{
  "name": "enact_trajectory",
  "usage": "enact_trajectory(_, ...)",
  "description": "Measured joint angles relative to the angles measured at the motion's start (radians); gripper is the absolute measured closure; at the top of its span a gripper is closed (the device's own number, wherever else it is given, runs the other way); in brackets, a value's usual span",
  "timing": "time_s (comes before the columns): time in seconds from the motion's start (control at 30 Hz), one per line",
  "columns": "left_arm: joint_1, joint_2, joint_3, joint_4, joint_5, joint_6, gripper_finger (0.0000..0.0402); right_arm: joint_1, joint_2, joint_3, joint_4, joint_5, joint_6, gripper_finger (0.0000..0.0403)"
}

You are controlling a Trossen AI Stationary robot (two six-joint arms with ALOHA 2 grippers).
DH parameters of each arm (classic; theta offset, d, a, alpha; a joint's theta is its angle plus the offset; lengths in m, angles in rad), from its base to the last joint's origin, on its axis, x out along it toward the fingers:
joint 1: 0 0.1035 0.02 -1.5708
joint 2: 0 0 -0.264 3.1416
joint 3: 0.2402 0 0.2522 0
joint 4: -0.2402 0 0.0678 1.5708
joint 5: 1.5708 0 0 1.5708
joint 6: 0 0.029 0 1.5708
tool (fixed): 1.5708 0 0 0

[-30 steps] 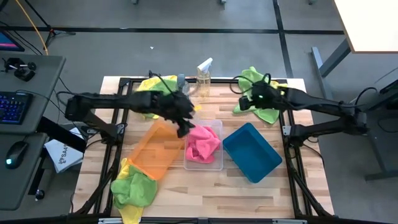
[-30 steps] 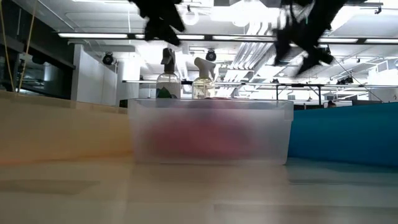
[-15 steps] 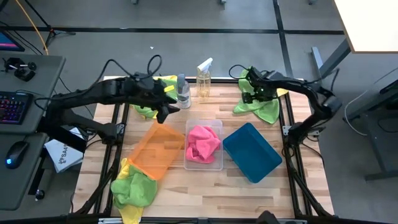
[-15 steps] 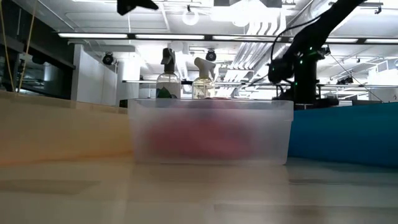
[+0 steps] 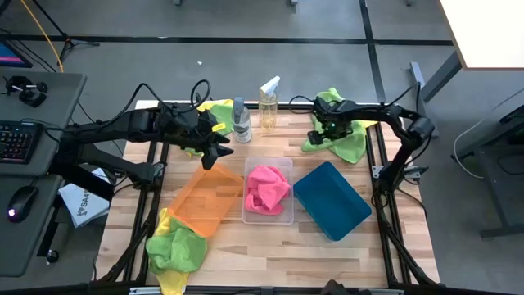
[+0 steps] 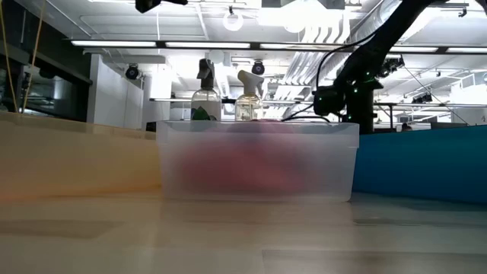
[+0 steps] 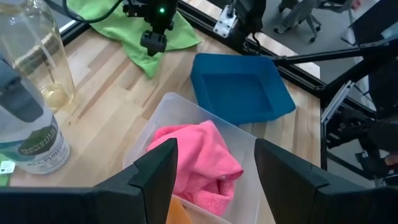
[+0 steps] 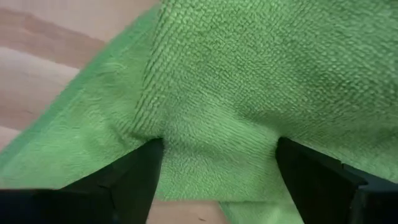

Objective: Sort microfiber towel by color & place in baskets
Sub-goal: Put the top right green microfiber towel into the blue bin

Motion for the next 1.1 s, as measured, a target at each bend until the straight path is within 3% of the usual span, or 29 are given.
enact_trajectory(0.13, -0.003, -0.026, 0.000, 0.000, 0.001, -0.007, 0.0199, 0.031, 0.022, 0.004, -0.004, 0.000, -0.027, 0.0194)
enact_trajectory(0.27, -0.003, -0.080, 0.000, 0.002, 0.001, -0.013, 0.0199, 0.087, -0.016, -0.003, -0.011, 0.000, -0.068, 0.0358)
enact_trajectory(0.3, -0.003, -0.099, 0.000, 0.001, -0.004, -0.013, 0.0199, 0.102, -0.041, -0.006, -0.017, -0.006, -0.076, 0.0379)
enact_trajectory(0.6, -0.002, -0.247, 0.000, 0.014, -0.270, 0.046, 0.0199, 0.241, -0.520, 0.016, -0.038, -0.040, 0.014, 0.0393)
enact_trajectory(0.8, -0.002, -0.268, 0.000, 0.071, -0.421, 0.123, 0.0199, 0.355, -0.802, 0.045, 0.161, -0.037, 0.044, 0.0398)
enact_trajectory(0.93, -0.002, -0.257, 0.000, 0.119, -0.453, 0.178, 0.0199, 0.484, -0.886, 0.045, 0.271, -0.082, 0.076, 0.0400)
enact_trajectory(1.1, -0.002, -0.231, 0.000, 0.141, -0.468, 0.181, 0.0199, 0.718, -0.897, 0.044, 0.233, -0.129, 0.165, 0.0401)
